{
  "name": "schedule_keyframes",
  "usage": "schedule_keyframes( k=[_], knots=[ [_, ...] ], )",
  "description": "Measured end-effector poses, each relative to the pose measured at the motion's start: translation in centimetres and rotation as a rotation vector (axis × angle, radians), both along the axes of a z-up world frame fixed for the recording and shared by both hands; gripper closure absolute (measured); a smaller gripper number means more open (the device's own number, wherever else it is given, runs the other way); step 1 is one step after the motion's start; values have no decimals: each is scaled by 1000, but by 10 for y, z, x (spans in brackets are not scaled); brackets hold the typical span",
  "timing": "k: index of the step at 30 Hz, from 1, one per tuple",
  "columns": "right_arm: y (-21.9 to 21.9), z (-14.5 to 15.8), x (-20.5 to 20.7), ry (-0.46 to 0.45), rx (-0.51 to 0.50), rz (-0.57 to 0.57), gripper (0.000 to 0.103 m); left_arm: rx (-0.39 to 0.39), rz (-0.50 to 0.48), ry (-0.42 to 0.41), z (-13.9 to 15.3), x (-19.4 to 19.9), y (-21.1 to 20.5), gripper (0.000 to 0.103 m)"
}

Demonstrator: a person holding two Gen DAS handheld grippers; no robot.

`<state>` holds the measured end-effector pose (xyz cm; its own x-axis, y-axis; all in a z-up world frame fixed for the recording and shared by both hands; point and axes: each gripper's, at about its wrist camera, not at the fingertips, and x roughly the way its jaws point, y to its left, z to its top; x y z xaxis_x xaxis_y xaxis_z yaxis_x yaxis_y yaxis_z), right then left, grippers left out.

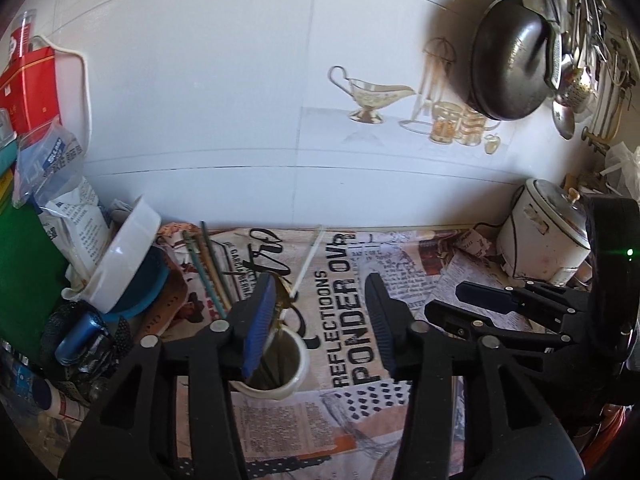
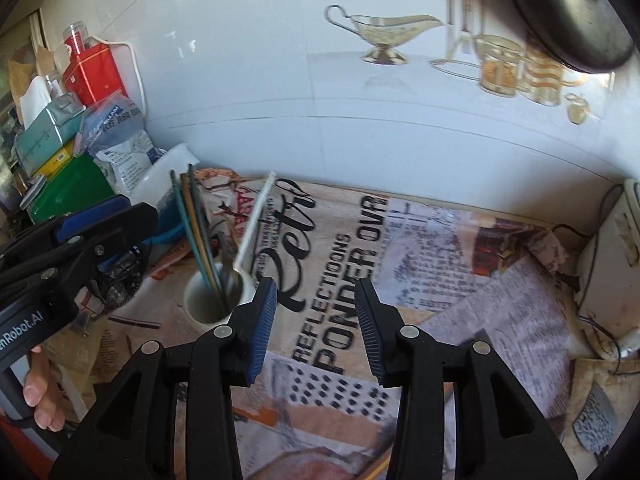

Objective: Organize utensils
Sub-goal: 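Move both open grippers back to the remaining chopsticks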

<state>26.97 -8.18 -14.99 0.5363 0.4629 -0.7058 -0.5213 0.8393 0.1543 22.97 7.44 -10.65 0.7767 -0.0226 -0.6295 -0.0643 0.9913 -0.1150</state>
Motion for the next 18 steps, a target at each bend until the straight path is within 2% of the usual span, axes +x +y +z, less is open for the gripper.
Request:
schedule_keyframes(
  k=[4, 8, 13, 18],
  knots=[
    [-30, -9, 0, 18, -21, -39, 65, -1, -23, 15, -7, 4, -25, 47],
    [-58, -22, 4, 50, -39, -78, 65, -8, -45, 47, -19, 10, -49, 46],
    [-92, -46, 10, 106, -68, -128, 65, -23, -68, 113, -43, 21, -75, 45],
    [-121, -81, 20, 194, -105, -172, 65, -24, -83, 204, -79, 31, -100, 45]
  ],
)
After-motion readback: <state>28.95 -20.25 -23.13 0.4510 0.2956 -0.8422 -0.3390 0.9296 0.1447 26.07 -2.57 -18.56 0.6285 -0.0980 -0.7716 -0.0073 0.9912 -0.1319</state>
